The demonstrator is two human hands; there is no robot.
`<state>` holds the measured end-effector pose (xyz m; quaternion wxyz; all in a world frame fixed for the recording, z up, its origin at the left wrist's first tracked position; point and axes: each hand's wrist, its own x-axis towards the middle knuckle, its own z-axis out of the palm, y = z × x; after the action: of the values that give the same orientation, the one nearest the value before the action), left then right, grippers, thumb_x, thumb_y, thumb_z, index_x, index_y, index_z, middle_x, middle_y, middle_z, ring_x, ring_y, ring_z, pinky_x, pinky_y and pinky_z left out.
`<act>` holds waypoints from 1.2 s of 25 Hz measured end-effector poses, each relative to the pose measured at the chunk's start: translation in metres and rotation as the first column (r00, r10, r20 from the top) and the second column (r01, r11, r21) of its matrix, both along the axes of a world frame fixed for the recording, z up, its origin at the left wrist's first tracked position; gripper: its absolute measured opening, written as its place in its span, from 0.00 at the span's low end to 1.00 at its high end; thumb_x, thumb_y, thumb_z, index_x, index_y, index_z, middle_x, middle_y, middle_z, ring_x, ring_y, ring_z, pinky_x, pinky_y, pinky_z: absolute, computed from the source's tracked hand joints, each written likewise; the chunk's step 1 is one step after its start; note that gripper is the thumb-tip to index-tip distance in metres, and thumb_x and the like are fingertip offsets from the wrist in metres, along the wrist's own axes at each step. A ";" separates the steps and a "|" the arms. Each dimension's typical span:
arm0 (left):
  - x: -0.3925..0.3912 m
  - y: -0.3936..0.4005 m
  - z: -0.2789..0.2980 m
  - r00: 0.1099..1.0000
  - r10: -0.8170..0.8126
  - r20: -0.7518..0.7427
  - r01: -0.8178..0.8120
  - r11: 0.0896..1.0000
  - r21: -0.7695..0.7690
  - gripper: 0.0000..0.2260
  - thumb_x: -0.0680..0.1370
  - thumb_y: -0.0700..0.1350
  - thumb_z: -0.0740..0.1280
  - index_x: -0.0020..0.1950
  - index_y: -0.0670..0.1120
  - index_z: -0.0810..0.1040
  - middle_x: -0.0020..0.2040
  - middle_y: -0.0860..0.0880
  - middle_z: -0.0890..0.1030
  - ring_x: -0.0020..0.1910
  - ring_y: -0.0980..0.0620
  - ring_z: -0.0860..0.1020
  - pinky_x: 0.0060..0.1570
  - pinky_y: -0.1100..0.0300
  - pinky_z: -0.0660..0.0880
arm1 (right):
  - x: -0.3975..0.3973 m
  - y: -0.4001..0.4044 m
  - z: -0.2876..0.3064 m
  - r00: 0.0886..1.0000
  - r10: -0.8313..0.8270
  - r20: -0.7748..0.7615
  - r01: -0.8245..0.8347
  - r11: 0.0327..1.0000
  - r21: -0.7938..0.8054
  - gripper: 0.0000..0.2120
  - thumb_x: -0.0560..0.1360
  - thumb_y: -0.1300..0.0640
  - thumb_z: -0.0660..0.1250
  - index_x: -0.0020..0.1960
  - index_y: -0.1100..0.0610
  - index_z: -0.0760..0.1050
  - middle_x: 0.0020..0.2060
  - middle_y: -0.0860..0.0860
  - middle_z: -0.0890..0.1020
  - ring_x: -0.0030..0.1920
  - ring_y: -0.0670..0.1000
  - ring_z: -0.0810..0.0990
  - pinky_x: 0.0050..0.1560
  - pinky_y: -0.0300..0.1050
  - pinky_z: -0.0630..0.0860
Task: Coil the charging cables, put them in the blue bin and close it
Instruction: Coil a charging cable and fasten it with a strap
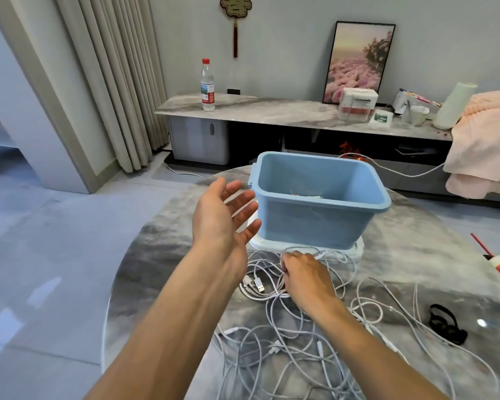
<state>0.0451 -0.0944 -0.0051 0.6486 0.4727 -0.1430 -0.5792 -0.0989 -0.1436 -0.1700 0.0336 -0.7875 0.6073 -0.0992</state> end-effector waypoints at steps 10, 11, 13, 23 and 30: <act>-0.018 0.007 -0.002 0.853 -0.226 0.471 0.319 0.939 -0.127 0.04 0.78 0.47 0.66 0.50 0.48 0.78 0.46 0.51 0.83 0.46 0.52 0.77 0.43 0.60 0.72 | -0.051 0.020 0.084 0.946 0.240 0.220 -0.199 0.961 -0.190 0.03 0.80 0.58 0.59 0.48 0.52 0.65 0.38 0.50 0.78 0.42 0.58 0.76 0.43 0.50 0.66; -0.021 0.009 -0.007 0.639 -0.222 0.737 0.442 0.890 -0.116 0.06 0.78 0.47 0.68 0.53 0.50 0.78 0.50 0.53 0.82 0.50 0.53 0.76 0.46 0.61 0.73 | -0.058 0.024 0.094 0.923 0.266 0.277 -0.206 0.952 -0.227 0.02 0.80 0.57 0.58 0.49 0.53 0.66 0.37 0.49 0.78 0.40 0.57 0.75 0.41 0.51 0.67; -0.029 0.010 -0.028 -0.007 -0.065 0.998 0.563 0.825 0.057 0.14 0.76 0.51 0.69 0.61 0.56 0.74 0.57 0.55 0.79 0.57 0.52 0.74 0.55 0.55 0.73 | -0.069 0.033 0.109 0.882 0.298 0.366 -0.184 0.931 -0.315 0.04 0.81 0.55 0.55 0.50 0.53 0.67 0.37 0.47 0.76 0.38 0.54 0.74 0.39 0.51 0.69; -0.043 0.011 -0.028 0.598 -0.360 0.716 0.674 0.710 -0.206 0.16 0.75 0.51 0.67 0.62 0.51 0.78 0.54 0.49 0.84 0.54 0.52 0.82 0.55 0.58 0.77 | -0.093 0.041 0.140 0.601 0.298 0.741 -0.023 0.934 -0.356 0.05 0.81 0.57 0.60 0.50 0.48 0.69 0.36 0.46 0.80 0.38 0.48 0.80 0.44 0.52 0.77; -0.034 0.022 -0.001 0.781 -0.583 0.225 0.619 0.671 -0.409 0.19 0.72 0.44 0.57 0.56 0.39 0.81 0.47 0.36 0.83 0.43 0.41 0.80 0.43 0.54 0.77 | -0.088 0.047 0.142 0.762 0.466 0.449 -0.191 0.825 -0.532 0.02 0.81 0.55 0.61 0.53 0.50 0.72 0.37 0.42 0.76 0.38 0.47 0.75 0.41 0.43 0.72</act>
<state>0.0108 -0.0727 -0.0063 0.5086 0.2524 -0.4480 -0.6906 -0.1867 -0.0965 -0.0276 0.0423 -0.8044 0.3765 -0.4575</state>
